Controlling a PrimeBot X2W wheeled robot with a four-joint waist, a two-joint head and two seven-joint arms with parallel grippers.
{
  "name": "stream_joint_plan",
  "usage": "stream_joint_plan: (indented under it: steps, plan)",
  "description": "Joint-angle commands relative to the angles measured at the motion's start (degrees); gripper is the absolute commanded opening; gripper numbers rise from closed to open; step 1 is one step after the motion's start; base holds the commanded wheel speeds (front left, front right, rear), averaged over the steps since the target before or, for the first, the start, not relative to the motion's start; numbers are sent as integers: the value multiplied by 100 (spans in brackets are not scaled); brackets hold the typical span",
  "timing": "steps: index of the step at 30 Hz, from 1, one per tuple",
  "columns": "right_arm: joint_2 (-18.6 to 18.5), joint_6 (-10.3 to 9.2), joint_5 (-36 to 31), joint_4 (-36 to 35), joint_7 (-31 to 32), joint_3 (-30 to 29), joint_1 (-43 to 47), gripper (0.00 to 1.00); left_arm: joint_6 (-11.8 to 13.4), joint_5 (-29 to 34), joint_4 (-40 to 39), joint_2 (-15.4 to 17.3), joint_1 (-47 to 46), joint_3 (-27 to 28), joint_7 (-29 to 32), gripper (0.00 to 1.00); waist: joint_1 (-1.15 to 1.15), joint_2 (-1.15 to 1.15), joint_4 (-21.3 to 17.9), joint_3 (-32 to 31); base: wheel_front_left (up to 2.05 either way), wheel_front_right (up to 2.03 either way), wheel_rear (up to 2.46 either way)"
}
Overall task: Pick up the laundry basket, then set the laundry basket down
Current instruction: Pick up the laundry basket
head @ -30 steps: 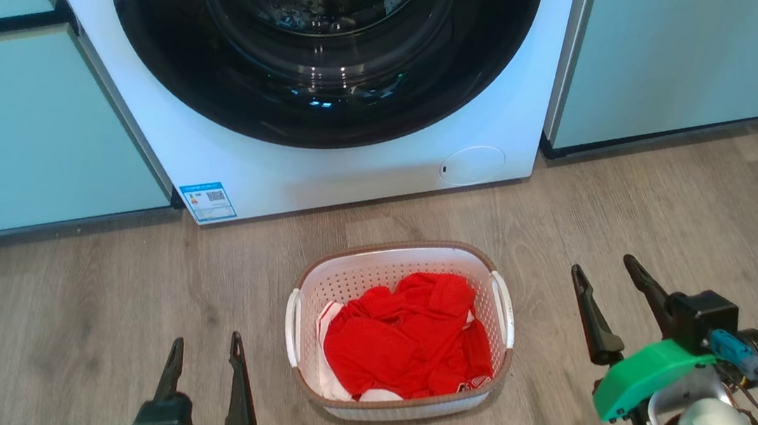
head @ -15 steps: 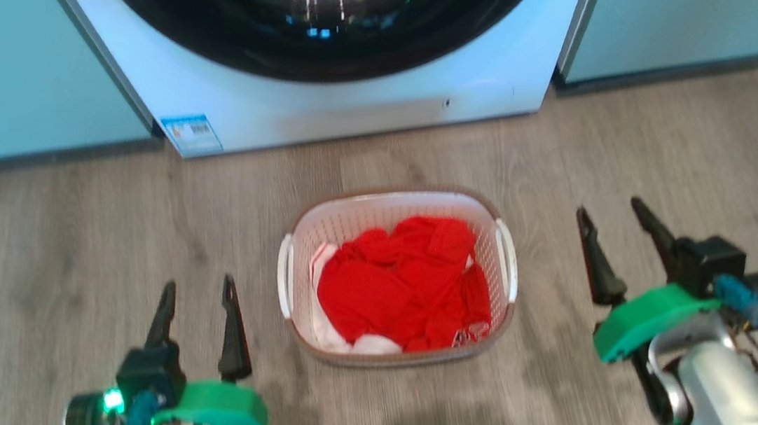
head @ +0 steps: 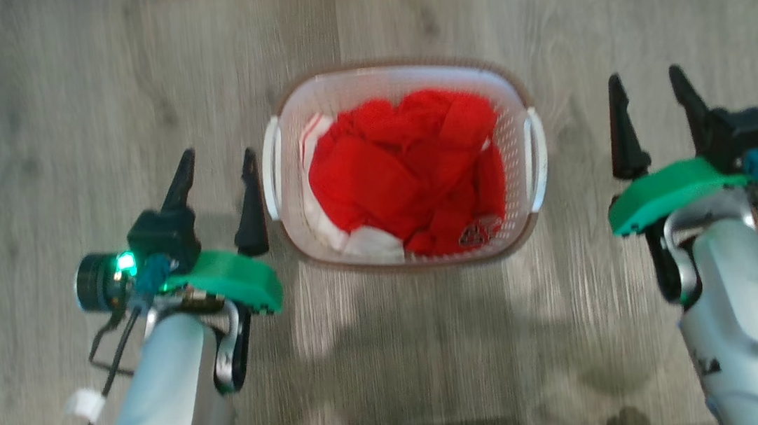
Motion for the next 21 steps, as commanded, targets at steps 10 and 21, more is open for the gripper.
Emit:
stream_joint_plan:
  steps: [10,21]
  plan:
    - [-72,41,-79,547,-77,-11,-741,100,-40,-238,744,49,-1074,-159,-54,100,-2,0,150,1429,0,0,0]
    - [-70,41,-130,859,-77,21,-1157,100,-36,-467,1628,49,-1973,-528,-54,100,-2,0,248,2249,0,0,0]
